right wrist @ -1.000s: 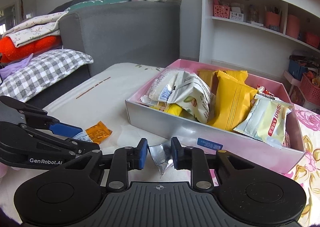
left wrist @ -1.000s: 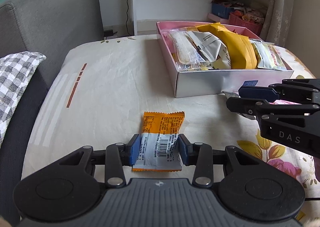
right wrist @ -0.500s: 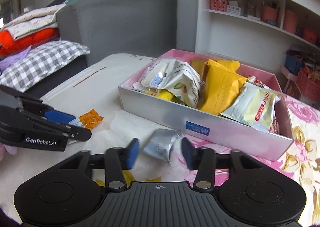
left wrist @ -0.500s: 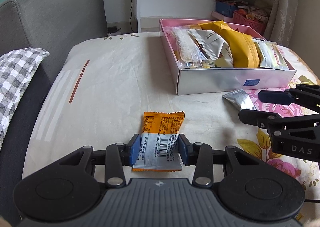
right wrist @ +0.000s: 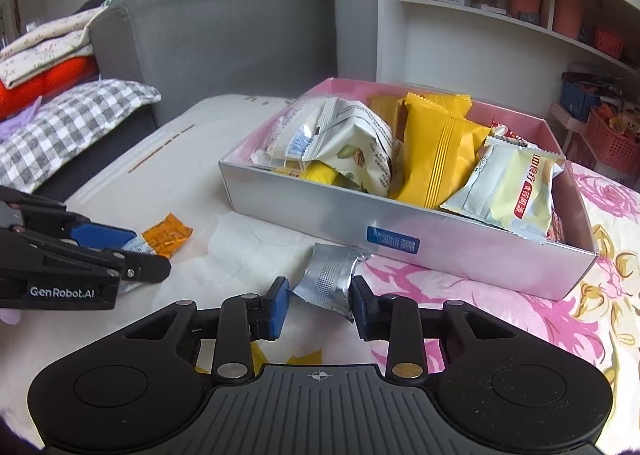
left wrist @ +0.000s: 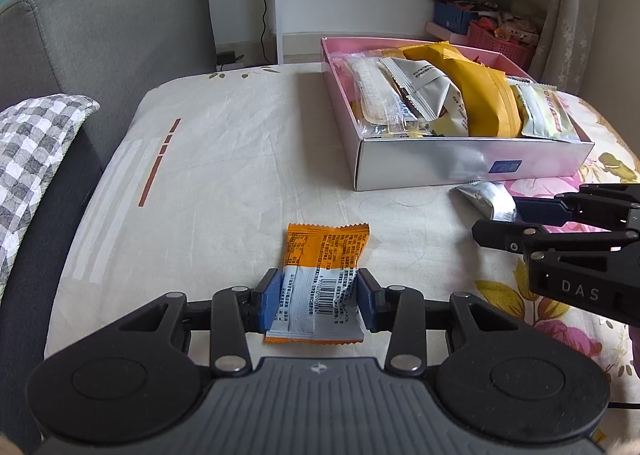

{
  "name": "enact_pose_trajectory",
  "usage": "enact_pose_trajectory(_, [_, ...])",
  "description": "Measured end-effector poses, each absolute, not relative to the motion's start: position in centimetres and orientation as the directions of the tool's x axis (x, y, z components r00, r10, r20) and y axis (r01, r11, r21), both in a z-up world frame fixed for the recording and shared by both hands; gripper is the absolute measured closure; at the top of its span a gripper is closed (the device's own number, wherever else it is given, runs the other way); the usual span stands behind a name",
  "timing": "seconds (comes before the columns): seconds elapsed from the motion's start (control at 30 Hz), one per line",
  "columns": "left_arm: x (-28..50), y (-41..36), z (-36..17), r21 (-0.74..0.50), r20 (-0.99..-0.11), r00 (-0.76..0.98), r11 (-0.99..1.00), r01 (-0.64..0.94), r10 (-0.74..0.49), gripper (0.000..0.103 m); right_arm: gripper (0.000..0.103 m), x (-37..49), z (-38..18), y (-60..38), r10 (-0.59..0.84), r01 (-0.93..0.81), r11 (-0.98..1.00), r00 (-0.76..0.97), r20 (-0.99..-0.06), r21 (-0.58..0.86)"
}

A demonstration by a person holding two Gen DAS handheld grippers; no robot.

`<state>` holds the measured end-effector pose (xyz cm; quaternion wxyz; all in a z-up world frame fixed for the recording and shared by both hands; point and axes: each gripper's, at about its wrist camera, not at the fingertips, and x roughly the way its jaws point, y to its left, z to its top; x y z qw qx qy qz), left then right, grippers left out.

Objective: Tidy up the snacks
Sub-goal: 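Carry both packs into the pink box and open both grippers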

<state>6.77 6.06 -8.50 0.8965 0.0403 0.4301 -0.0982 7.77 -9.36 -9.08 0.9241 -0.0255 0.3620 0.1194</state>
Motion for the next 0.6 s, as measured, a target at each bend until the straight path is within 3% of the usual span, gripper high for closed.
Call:
enact_pose_trajectory(0.37, [7.1,6.2,-7.4,-0.038,-0.766,0.626,0.981,0.189,-0.150,0.067,0.071,6.8,-7.2,-9.8,0.257,-0.279,0.958,0.727,-0.636,0.069])
enact_pose_trajectory(0.6, [7.8,6.3,-5.0,-0.092,-0.719,0.674,0.984,0.150,-0.170,0.067,0.071,6.2,-4.0,-12.0,0.261,-0.225,0.965,0.784,-0.563,0.133])
